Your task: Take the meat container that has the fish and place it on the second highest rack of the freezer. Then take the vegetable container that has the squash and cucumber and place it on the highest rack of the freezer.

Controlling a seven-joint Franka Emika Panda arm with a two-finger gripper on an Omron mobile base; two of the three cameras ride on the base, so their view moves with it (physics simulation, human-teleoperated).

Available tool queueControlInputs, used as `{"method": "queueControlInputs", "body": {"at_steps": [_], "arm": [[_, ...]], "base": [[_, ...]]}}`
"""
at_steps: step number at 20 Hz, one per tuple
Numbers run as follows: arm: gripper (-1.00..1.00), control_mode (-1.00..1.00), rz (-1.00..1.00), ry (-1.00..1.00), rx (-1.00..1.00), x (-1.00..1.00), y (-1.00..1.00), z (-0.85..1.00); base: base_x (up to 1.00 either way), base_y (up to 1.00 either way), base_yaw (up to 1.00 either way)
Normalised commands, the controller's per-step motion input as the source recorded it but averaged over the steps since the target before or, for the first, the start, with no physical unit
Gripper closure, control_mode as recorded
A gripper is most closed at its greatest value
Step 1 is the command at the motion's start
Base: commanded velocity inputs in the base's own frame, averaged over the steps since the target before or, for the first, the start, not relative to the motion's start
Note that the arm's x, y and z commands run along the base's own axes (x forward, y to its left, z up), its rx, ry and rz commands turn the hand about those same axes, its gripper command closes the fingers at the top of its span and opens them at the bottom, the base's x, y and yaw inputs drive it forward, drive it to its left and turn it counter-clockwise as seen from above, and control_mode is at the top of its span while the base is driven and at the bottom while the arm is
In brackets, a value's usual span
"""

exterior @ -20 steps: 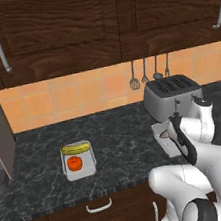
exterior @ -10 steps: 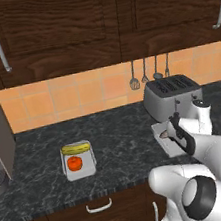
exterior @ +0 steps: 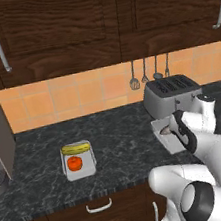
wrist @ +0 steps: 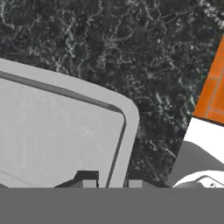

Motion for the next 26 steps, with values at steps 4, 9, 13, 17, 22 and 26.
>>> {"method": "queueControlInputs", "body": {"at_steps": [4,9,13,17,22,26], "arm": [[1.00,-1.00,0.00,-0.17,0.00,-0.40,0.08,0.74],[1.00,-1.00,0.00,-0.06,0.00,-0.47,0.17,0.61],[1.00,-1.00,-0.01,-0.04,-0.02,-0.33,0.24,0.54],[1.00,-1.00,-0.01,0.00,-0.04,-0.11,0.41,0.55],[1.00,-1.00,-0.02,0.00,-0.02,0.00,0.32,0.38],[1.00,1.00,0.00,0.00,0.00,-0.02,0.06,0.24]], "base": [[0.00,0.00,0.00],[0.00,0.00,0.00],[0.00,0.00,0.00],[0.00,0.00,0.00],[0.00,0.00,0.00],[-0.04,0.01,0.00]]}}
